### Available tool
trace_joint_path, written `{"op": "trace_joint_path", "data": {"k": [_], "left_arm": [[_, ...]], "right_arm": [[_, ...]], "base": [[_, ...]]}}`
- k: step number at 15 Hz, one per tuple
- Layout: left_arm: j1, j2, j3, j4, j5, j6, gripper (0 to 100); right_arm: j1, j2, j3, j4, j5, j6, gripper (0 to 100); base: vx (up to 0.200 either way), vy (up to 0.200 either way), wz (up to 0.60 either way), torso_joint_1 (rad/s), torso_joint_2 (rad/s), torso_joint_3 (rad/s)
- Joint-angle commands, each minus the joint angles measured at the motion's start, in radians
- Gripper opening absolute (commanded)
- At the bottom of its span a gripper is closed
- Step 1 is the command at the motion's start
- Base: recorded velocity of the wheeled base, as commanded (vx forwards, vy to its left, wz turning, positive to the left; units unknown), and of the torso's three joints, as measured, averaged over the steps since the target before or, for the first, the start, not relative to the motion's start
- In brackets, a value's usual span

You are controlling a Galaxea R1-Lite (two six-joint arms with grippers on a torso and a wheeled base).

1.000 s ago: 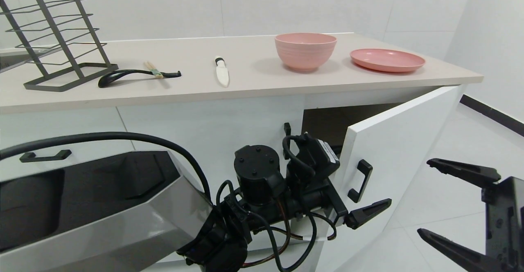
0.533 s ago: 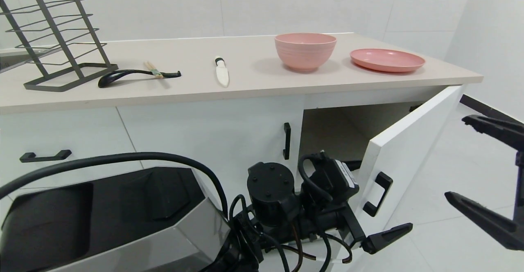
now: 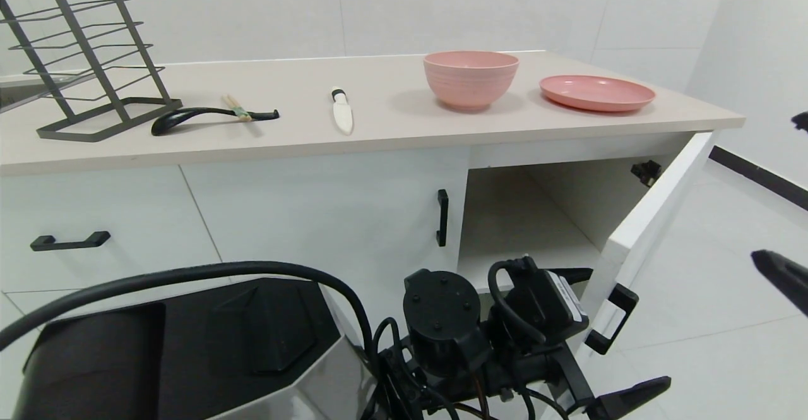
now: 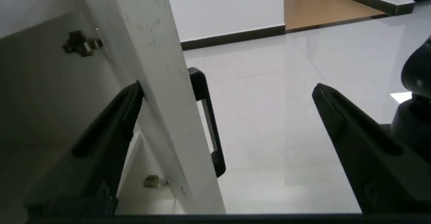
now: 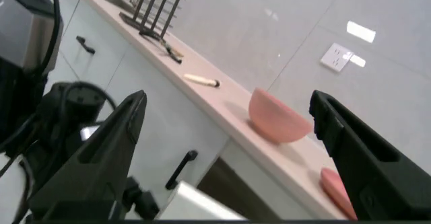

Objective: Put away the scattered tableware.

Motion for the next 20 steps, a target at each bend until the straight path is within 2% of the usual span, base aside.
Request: {"op": "trace_joint_path", "data": {"k": [1,5,6,8,10,12,13,14,15,16,17,18,20], "left_arm": [[-0.014,0.01,-0.009,-0.001,0.0,0.0,100],[-0.064,0.053,-0.079,0.005,-0.006,-0.003,100],[-0.087,0.07,-0.105,0.004,-0.011,-0.015,100],[-0.161,0.114,-0.167,-0.007,-0.014,-0.06,100],[-0.227,0.146,-0.207,-0.021,-0.015,-0.078,100],[-0.248,0.172,-0.207,-0.023,-0.015,-0.13,100],[-0.236,0.186,-0.206,-0.049,-0.011,-0.17,100],[-0.207,0.18,-0.195,-0.079,-0.003,-0.196,100],[-0.155,0.153,-0.174,-0.102,-0.003,-0.199,100],[-0.126,0.126,-0.152,-0.108,-0.001,-0.199,100],[-0.018,0.021,-0.029,-0.122,-0.001,-0.199,100],[0.011,-0.013,0.015,-0.122,-0.001,-0.199,100],[0.143,-0.24,0.274,-0.122,-0.003,-0.19,100]], "right_arm": [[0.0,-0.01,-0.031,0.0,0.001,0.0,100],[0.0,-0.01,-0.079,0.0,0.001,-0.002,100],[0.002,-0.011,-0.093,-0.001,0.001,-0.002,100],[0.008,-0.019,-0.134,-0.001,0.001,-0.003,100],[0.01,-0.028,-0.162,-0.001,0.001,-0.005,100],[0.011,-0.036,-0.166,-0.001,0.001,-0.005,100],[0.01,-0.041,-0.166,-0.001,0.001,-0.005,100],[0.01,-0.044,-0.166,-0.001,0.001,-0.005,100],[0.01,-0.053,-0.165,-0.001,0.001,-0.006,100],[0.01,-0.054,-0.165,0.0,-0.001,-0.006,100],[0.008,-0.059,-0.159,0.0,-0.001,-0.006,100],[0.008,-0.059,-0.154,0.002,-0.001,-0.006,100],[-0.004,-0.056,-0.062,0.012,-0.006,-0.006,100]], "base": [[0.0,0.0,0.0,0.0,0.0,0.0],[0.0,0.0,0.0,0.0,0.0,0.0],[0.0,0.0,0.0,0.0,0.0,0.0],[0.0,0.0,0.0,0.0,0.0,0.0],[0.0,0.0,0.0,0.0,0.0,0.0],[0.0,0.0,0.0,0.0,0.0,0.0],[0.0,0.0,0.0,0.0,0.0,0.0],[0.0,0.0,0.0,0.0,0.0,0.0],[0.0,0.0,0.0,0.0,0.0,0.0],[0.0,0.0,0.0,0.0,0.0,0.0],[0.0,0.0,0.0,0.0,0.0,0.0],[0.0,0.0,0.0,0.0,0.0,0.0],[0.0,0.0,0.0,0.0,0.0,0.0]]}}
